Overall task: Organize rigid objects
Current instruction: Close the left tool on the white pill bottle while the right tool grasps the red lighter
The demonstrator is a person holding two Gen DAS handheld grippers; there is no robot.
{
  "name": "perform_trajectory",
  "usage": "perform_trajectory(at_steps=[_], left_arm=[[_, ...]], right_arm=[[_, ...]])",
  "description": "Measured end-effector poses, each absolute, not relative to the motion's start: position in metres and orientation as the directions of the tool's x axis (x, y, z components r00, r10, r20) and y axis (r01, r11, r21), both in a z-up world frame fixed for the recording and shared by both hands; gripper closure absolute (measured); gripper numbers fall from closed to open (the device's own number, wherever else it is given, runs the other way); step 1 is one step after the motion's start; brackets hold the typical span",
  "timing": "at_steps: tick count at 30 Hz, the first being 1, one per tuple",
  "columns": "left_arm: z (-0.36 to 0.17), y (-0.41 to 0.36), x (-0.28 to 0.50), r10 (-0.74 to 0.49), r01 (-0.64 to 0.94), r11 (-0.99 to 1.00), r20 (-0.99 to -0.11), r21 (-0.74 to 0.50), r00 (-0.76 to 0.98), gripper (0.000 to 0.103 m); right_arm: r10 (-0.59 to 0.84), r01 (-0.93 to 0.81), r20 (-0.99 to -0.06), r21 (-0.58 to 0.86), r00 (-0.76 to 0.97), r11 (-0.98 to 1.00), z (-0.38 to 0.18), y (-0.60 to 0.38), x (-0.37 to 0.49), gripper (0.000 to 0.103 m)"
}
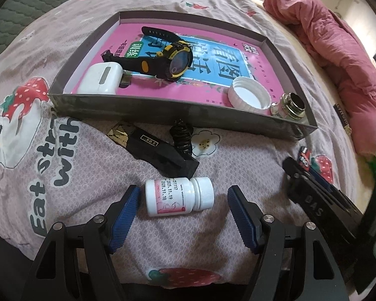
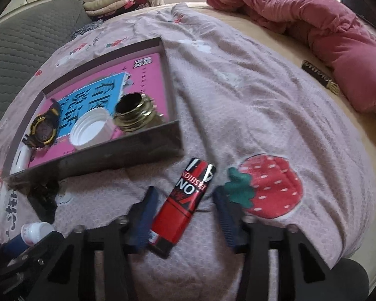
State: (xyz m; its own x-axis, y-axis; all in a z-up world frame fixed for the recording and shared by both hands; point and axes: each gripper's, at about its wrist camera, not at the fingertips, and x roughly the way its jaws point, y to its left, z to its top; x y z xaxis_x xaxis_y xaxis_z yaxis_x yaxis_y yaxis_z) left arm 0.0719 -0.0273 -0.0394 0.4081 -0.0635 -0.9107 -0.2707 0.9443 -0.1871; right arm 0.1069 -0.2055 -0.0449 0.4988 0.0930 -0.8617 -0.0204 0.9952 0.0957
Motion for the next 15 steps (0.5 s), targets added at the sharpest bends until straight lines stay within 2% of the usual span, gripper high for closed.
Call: perform_trajectory(at_steps=[2,11,13,15], left_arm=[[-0.040,-0.028,0.073,-0.057,-0.277,0.943,-0.911,-0.183,0.408,0.030],[-0.044,-0.031,0.076,-0.034,-0.290,0.942,-0.907,-0.169,0.420,0.030],[-0.044,-0.031,0.074,-0.033,-0.285,0.943,-0.903,-0.170,0.429,0.033],[-0.046,-0.028,0.069,-0.024,-0.285,0.945,-0.903,-0.160,0.430,0.040]], right_arm=[[0.096,-0.017,-0.860,0.101,0.502,0.995,-0.045,-0.209,0.106,0.071],[0.113,-0.029,-0.851,0.114,0.512,0.993,-0.042,-0.219,0.101,0.079],[0.116,-0.029,-0.850,0.117,0.514,0.993,-0.040,-0.221,0.100,0.080],[0.118,-0.029,-0.848,0.120,0.516,0.992,-0.039,-0.223,0.099,0.080]])
